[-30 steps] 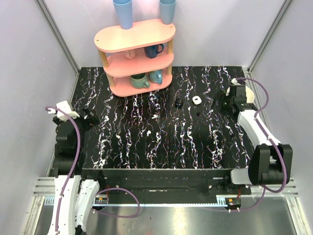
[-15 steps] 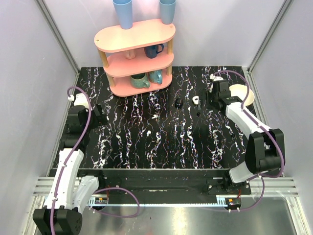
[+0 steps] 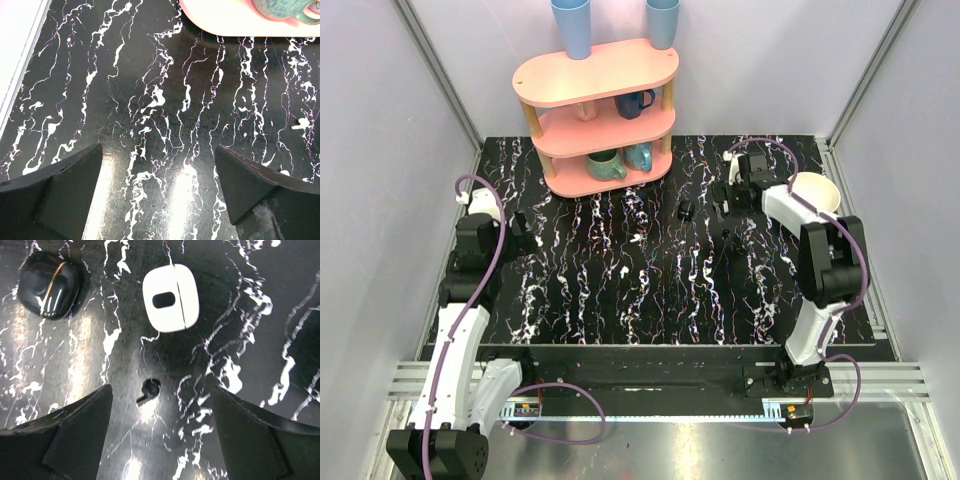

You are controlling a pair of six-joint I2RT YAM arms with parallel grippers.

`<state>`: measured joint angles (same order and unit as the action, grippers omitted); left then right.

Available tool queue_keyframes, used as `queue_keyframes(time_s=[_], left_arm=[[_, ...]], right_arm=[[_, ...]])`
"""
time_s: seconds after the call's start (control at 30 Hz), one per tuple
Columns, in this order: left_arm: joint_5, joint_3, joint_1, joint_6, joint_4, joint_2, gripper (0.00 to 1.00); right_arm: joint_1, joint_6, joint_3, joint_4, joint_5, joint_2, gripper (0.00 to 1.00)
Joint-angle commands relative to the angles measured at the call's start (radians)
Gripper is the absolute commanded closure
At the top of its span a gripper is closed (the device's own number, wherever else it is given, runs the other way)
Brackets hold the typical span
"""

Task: Insert the wireless bluetooth earbuds into the charging case
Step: Pick up the charging case from the center of the board.

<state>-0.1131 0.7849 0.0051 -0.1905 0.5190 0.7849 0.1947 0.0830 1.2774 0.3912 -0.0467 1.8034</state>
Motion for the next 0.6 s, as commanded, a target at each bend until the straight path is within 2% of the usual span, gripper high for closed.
queue_keyframes(time_s=[0.0,0.23,0.37,0.57], left_arm=[[-0.005,0.027,-0.001,0.016,-0.02,-0.03,0.01],[-0.016,0.025,-0.001,0.023,-0.03,-0.03,0.01],[-0.117,0.036,0.001,0.0,-0.005,-0.038,0.01],[-0.151,0.036,0.001,-0.001,-0.002,-0.05,0.01]], right_arm=[[0.005,0.037,0.118,0.024,-0.047,0.105,0.14],[0.005,0.106,0.154,-0.029,0.031,0.178,0.14],[0.005,0.123,0.204,-0.037,0.027,0.234,0.16],[0.006,0.13,0.211,-0.077,0.041,0.277,0.17]])
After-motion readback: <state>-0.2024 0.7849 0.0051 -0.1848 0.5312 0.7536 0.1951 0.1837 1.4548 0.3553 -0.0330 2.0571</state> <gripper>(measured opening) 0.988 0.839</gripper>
